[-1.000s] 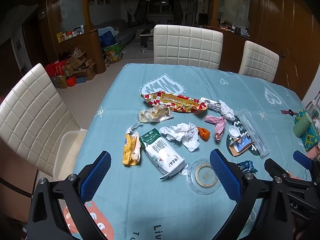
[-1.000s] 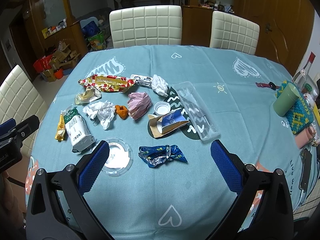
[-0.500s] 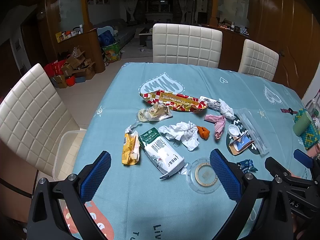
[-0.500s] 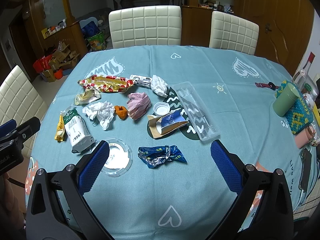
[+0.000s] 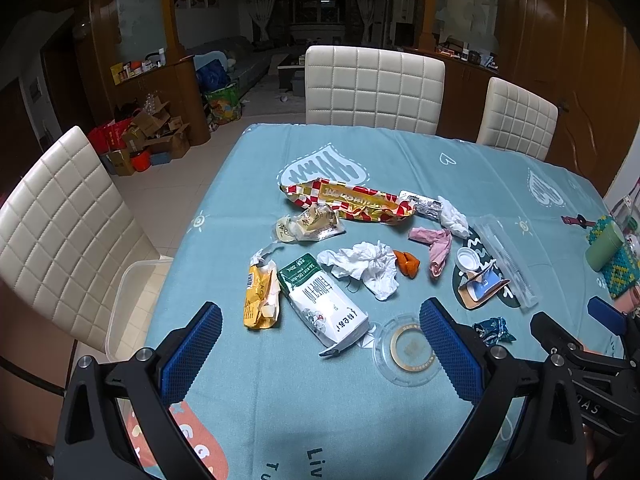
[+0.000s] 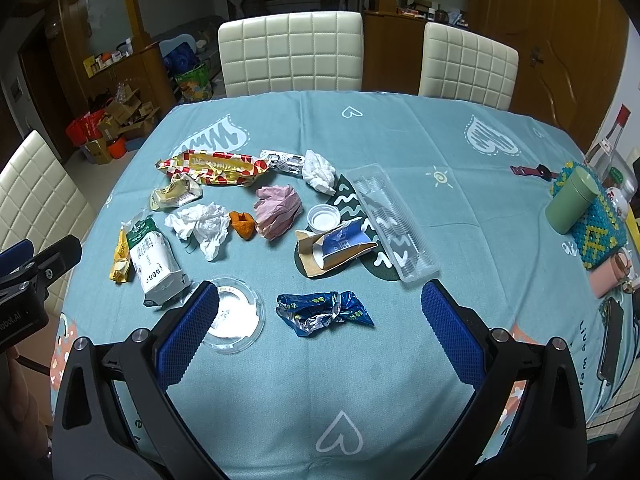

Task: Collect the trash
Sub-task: 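Grasp the blue candy wrapper with the right gripper while the left grasps the milk carton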

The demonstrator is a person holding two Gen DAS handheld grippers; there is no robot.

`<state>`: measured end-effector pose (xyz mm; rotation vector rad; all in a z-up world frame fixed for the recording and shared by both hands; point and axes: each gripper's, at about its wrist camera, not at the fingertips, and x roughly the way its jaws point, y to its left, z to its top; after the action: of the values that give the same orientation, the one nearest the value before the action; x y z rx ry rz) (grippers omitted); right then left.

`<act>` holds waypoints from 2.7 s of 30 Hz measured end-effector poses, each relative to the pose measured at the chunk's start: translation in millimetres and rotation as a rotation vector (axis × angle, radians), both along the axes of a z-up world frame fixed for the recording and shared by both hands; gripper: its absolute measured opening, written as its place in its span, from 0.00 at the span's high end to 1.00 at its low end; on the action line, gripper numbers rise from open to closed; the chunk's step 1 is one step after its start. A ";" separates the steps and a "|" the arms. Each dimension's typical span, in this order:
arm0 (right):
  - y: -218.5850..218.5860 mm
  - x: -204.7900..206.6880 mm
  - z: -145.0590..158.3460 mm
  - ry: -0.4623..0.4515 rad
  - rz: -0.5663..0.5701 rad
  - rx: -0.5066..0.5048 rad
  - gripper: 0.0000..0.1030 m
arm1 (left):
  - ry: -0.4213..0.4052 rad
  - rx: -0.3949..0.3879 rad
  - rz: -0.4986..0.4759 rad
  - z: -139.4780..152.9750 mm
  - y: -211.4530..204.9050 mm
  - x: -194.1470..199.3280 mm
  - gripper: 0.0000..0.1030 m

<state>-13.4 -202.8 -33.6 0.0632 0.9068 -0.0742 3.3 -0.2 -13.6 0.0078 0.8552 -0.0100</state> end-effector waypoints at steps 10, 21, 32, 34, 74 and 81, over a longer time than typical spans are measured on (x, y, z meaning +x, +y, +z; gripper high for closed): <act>1.0 2.2 -0.8 0.003 0.000 0.001 0.03 | 0.002 0.000 0.000 -0.4 0.1 -0.1 0.06; 0.1 0.2 0.3 0.006 0.001 0.002 0.03 | 0.011 0.001 -0.002 -3.6 1.9 0.1 0.06; -11.7 12.6 -30.3 0.086 -0.014 0.032 0.03 | 0.158 -0.012 0.044 -39.0 11.2 21.6 0.06; -15.0 15.9 -42.2 0.119 -0.010 0.037 0.03 | 0.199 -0.013 0.052 -50.3 11.5 27.7 0.06; 6.0 48.7 -82.3 0.186 0.177 0.077 0.56 | 0.339 -0.088 0.081 -99.6 7.6 59.8 0.44; 51.2 39.2 -69.2 0.169 0.288 0.072 0.56 | 0.310 -0.074 0.144 -94.6 57.7 32.9 0.44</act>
<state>25.8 -151.6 -102.8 -0.0073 1.0787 0.2244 36.2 57.4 -108.1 -0.1277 1.1635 0.0944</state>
